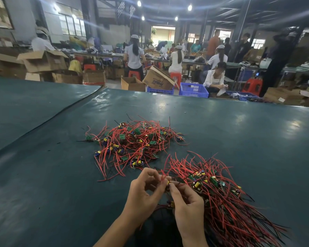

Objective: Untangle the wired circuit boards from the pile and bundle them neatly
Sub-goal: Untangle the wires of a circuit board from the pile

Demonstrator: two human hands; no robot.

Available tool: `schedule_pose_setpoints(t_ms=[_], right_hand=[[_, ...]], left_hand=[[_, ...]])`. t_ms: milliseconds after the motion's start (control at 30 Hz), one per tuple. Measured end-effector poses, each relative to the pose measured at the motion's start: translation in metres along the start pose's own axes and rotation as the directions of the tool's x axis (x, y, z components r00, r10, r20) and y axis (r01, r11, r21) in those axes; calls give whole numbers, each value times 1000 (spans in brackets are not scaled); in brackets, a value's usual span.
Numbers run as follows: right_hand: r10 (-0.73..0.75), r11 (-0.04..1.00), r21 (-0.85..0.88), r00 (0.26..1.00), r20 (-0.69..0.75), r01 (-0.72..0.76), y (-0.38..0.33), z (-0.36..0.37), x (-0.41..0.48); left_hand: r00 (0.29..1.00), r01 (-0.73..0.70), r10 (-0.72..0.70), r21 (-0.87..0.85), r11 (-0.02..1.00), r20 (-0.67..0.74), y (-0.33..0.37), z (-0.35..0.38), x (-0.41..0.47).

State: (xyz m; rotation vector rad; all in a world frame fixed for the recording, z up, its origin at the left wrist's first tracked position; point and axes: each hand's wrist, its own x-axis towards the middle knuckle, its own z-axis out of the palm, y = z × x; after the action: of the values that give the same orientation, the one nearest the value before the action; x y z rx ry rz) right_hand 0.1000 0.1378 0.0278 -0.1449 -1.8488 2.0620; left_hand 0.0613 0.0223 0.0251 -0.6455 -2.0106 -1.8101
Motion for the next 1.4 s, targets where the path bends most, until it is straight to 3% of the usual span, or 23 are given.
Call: schedule_pose_setpoints(t_ms=[100, 333, 500, 667, 933, 1033, 1133, 1267, 1400], right_hand=[[-24, 999, -28, 1000, -7, 24, -3, 2, 0], [-64, 995, -71, 994, 86, 70, -6, 3, -4], [-65, 987, -139, 993, 103, 79, -4, 1, -3], [-25, 989, -141, 997, 67, 34, 1, 1, 1], [126, 972, 215, 980, -153, -91, -14, -4, 13], [160, 925, 372, 966, -202, -76, -22, -15, 20], [140, 913, 406, 960, -244, -30, -26, -19, 21], [101, 950, 313, 966, -239, -22, -23, -17, 17], [-5, 998, 70, 1000, -14, 6, -15, 2, 4]], left_hand=[[1000, 16, -16, 5, 1000, 2, 1, 1, -1], [948, 294, -288, -27, 955, 138, -2, -2, 0], [911, 351, -325, -62, 934, 255, 0, -1, 0], [937, 325, -302, -117, 939, 178, 4, 1, 0], [973, 230, -232, -167, 959, 4, 14, -5, 6], [976, 211, -218, -203, 956, -13, 15, -9, 9], [973, 217, -229, -232, 948, -25, 15, -10, 10], [972, 234, -234, -252, 939, 33, 13, -6, 8], [970, 239, -223, -211, 948, 99, 11, -1, 6]])
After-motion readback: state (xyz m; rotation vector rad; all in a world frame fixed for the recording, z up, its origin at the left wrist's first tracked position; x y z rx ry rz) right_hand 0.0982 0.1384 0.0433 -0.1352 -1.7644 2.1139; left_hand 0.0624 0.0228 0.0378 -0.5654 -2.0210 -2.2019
